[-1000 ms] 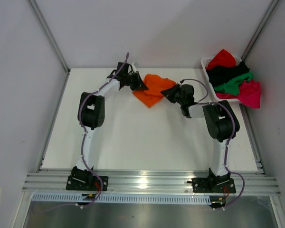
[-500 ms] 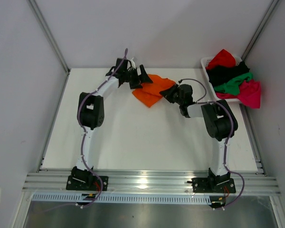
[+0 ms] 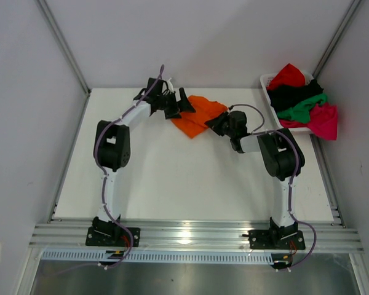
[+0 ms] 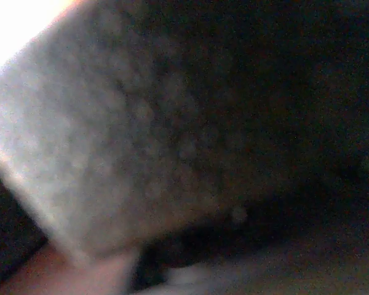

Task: Fold and stack the t-shirts
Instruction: Fold the tshirt

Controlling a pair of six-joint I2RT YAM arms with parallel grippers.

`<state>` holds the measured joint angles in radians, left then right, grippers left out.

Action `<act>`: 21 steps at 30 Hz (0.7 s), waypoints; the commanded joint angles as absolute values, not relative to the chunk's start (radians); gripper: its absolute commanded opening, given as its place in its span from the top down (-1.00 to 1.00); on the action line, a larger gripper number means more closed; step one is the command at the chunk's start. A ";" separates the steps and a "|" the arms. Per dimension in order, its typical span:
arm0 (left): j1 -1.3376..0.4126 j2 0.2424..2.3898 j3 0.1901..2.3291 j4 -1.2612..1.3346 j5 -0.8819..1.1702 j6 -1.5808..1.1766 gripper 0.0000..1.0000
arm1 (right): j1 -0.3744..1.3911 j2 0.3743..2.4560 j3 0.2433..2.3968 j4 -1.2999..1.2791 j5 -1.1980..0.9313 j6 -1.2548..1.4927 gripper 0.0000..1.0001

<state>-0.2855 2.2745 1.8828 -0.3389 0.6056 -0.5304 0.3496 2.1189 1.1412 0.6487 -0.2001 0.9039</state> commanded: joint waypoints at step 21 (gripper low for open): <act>-0.290 2.071 1.537 -0.195 0.655 -0.502 -0.99 | 0.359 2.063 1.048 0.807 -0.175 0.870 0.10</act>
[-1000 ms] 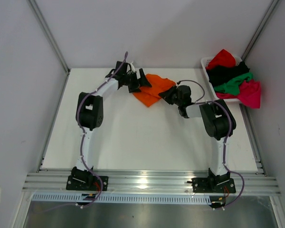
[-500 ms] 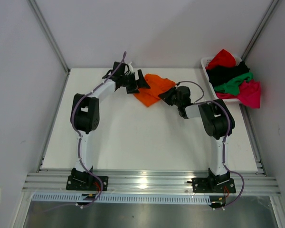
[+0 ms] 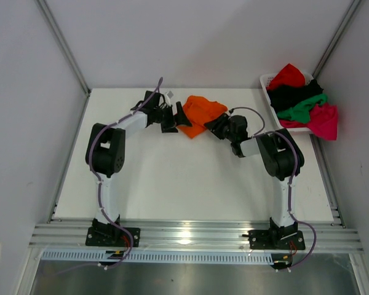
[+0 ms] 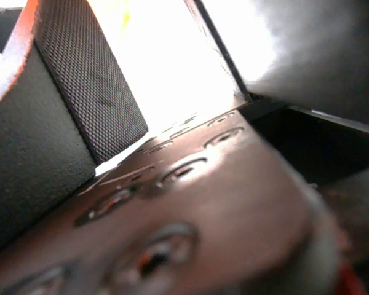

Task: Fold and stack the t-shirts
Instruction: Fold the tshirt

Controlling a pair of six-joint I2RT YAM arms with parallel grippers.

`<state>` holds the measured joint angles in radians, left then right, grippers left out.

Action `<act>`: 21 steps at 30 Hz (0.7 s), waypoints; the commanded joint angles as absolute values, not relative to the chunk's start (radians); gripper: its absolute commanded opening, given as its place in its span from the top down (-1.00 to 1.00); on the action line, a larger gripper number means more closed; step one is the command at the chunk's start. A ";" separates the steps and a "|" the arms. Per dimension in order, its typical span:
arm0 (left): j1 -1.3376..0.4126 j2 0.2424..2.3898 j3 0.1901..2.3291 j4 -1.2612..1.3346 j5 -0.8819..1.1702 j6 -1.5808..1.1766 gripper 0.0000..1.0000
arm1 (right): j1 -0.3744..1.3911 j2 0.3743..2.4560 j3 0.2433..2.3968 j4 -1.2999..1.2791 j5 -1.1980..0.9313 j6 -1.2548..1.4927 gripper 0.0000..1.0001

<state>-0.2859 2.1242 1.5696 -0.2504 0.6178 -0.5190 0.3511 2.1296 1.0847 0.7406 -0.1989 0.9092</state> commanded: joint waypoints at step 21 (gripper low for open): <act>-0.290 1.934 1.425 -0.169 0.549 -0.519 -0.99 | 0.454 1.839 0.899 0.963 -0.256 0.974 0.12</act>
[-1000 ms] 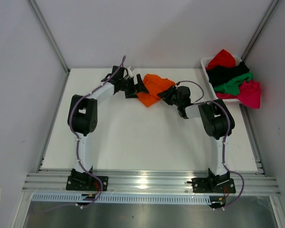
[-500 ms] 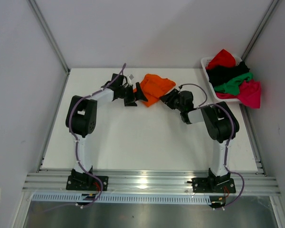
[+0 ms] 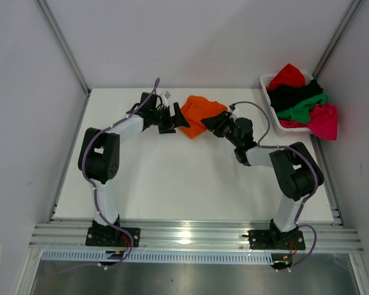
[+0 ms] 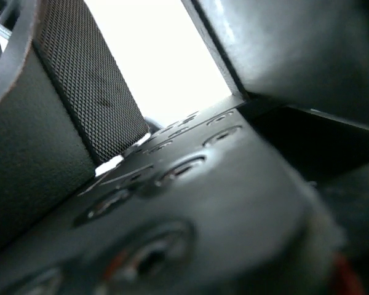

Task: Fold and stack the t-shirts
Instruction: Fold the tshirt

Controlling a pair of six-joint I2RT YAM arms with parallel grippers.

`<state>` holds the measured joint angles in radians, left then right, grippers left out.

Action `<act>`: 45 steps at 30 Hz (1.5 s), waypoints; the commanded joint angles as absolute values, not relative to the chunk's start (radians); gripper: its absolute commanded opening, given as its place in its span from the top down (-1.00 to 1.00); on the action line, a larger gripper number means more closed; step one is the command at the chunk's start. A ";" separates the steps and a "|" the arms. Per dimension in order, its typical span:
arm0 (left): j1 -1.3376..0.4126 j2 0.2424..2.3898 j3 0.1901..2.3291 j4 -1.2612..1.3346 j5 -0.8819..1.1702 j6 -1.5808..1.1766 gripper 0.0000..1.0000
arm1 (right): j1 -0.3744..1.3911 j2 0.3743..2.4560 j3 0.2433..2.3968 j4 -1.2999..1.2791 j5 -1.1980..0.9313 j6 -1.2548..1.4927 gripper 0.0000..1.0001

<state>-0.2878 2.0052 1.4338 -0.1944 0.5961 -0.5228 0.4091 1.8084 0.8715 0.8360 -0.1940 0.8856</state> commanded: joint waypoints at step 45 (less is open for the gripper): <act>-0.104 1.545 1.244 -0.351 0.035 -0.497 -0.99 | 0.474 2.249 1.410 0.541 -0.186 0.687 0.15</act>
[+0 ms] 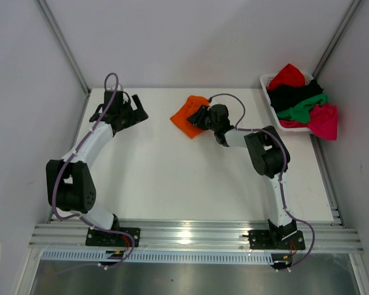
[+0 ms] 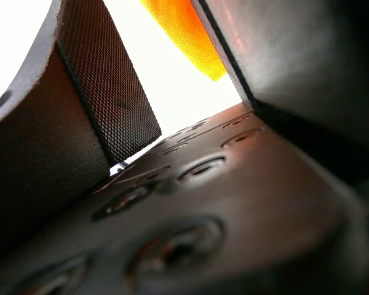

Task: Fold and stack the t-shirts
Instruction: Fold the tshirt

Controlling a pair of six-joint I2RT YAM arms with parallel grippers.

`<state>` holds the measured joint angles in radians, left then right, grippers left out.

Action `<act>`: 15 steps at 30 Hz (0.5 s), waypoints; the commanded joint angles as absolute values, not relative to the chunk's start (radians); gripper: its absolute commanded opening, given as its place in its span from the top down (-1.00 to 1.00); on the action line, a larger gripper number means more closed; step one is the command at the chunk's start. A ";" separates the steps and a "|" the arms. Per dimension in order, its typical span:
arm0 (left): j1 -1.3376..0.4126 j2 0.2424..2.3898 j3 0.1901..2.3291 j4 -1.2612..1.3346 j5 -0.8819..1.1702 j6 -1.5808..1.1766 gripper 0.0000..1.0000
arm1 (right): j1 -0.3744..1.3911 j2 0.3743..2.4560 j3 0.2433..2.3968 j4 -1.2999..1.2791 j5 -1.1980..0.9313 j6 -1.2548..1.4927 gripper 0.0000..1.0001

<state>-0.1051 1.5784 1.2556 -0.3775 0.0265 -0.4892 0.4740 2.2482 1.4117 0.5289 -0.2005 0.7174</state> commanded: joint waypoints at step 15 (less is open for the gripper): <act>-0.104 1.554 1.166 -0.292 0.104 -0.532 -0.99 | 0.469 2.270 1.414 0.572 -0.196 0.684 0.15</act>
